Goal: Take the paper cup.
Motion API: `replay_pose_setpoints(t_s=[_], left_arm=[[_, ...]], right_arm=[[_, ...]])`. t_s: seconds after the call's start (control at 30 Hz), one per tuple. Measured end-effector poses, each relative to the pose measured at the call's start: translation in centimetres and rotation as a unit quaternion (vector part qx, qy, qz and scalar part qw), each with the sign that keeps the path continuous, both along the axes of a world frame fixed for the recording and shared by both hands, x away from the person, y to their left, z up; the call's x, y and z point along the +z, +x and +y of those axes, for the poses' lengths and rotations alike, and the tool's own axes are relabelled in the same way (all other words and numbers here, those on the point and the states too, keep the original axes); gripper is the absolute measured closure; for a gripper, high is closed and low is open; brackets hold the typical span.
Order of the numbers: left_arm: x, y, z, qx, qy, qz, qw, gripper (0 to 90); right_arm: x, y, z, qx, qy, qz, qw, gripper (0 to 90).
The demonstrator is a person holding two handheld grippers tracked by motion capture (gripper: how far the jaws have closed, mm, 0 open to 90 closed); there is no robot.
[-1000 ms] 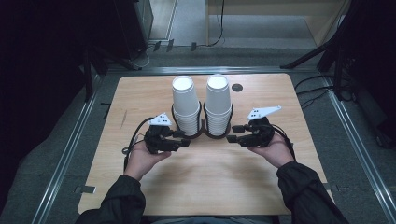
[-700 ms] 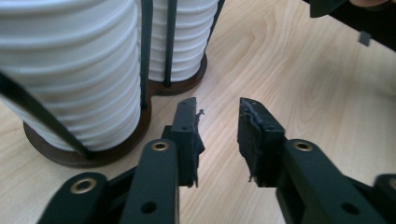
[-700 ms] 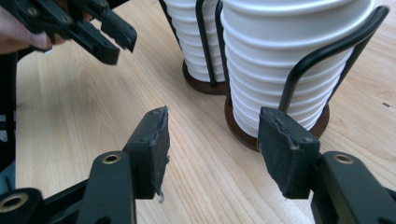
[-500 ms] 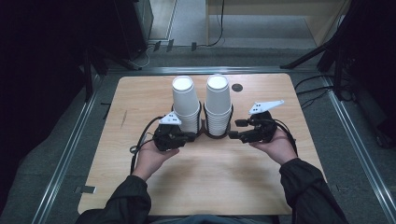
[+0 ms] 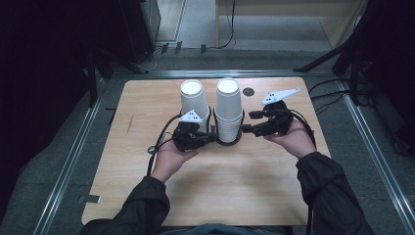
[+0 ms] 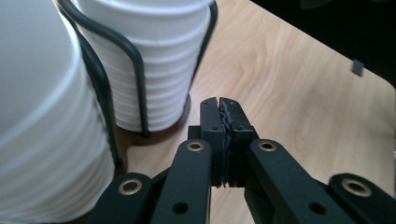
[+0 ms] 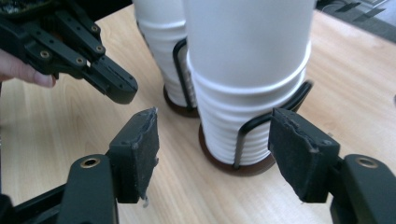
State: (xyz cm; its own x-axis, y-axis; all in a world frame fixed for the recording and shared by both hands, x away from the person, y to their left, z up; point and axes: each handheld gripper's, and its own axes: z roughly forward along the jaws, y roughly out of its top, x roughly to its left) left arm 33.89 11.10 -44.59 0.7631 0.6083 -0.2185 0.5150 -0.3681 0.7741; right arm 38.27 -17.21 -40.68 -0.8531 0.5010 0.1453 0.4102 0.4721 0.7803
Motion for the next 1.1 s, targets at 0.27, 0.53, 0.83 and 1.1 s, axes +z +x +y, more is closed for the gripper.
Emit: replay_pose_setpoints(t_s=[0.27, 0.53, 0.83, 1.1], left_arm=[[1.1, 0.6, -0.9, 0.025, 0.002, -0.015, 0.9996, 90.0], [1.1, 1.5, -2.6, 0.073, 0.03, -0.019, 0.9967, 90.0], [0.8, 1.4, -3.9, 0.102, 0.04, -0.033, 0.9934, 90.0], [0.6, 1.4, -4.1, 0.107, 0.026, -0.032, 0.9934, 89.9]], right_arm=[[2.1, 1.2, 1.0, 0.006, -0.002, -0.01, 0.9999, 29.2], [3.4, 2.8, 2.2, -0.004, 0.002, -0.015, 0.9999, 20.5], [4.5, 4.1, 3.7, 0.0, -0.001, -0.014, 0.9999, 14.6], [5.4, 5.0, 5.5, -0.001, -0.015, -0.013, 0.9998, 13.4]])
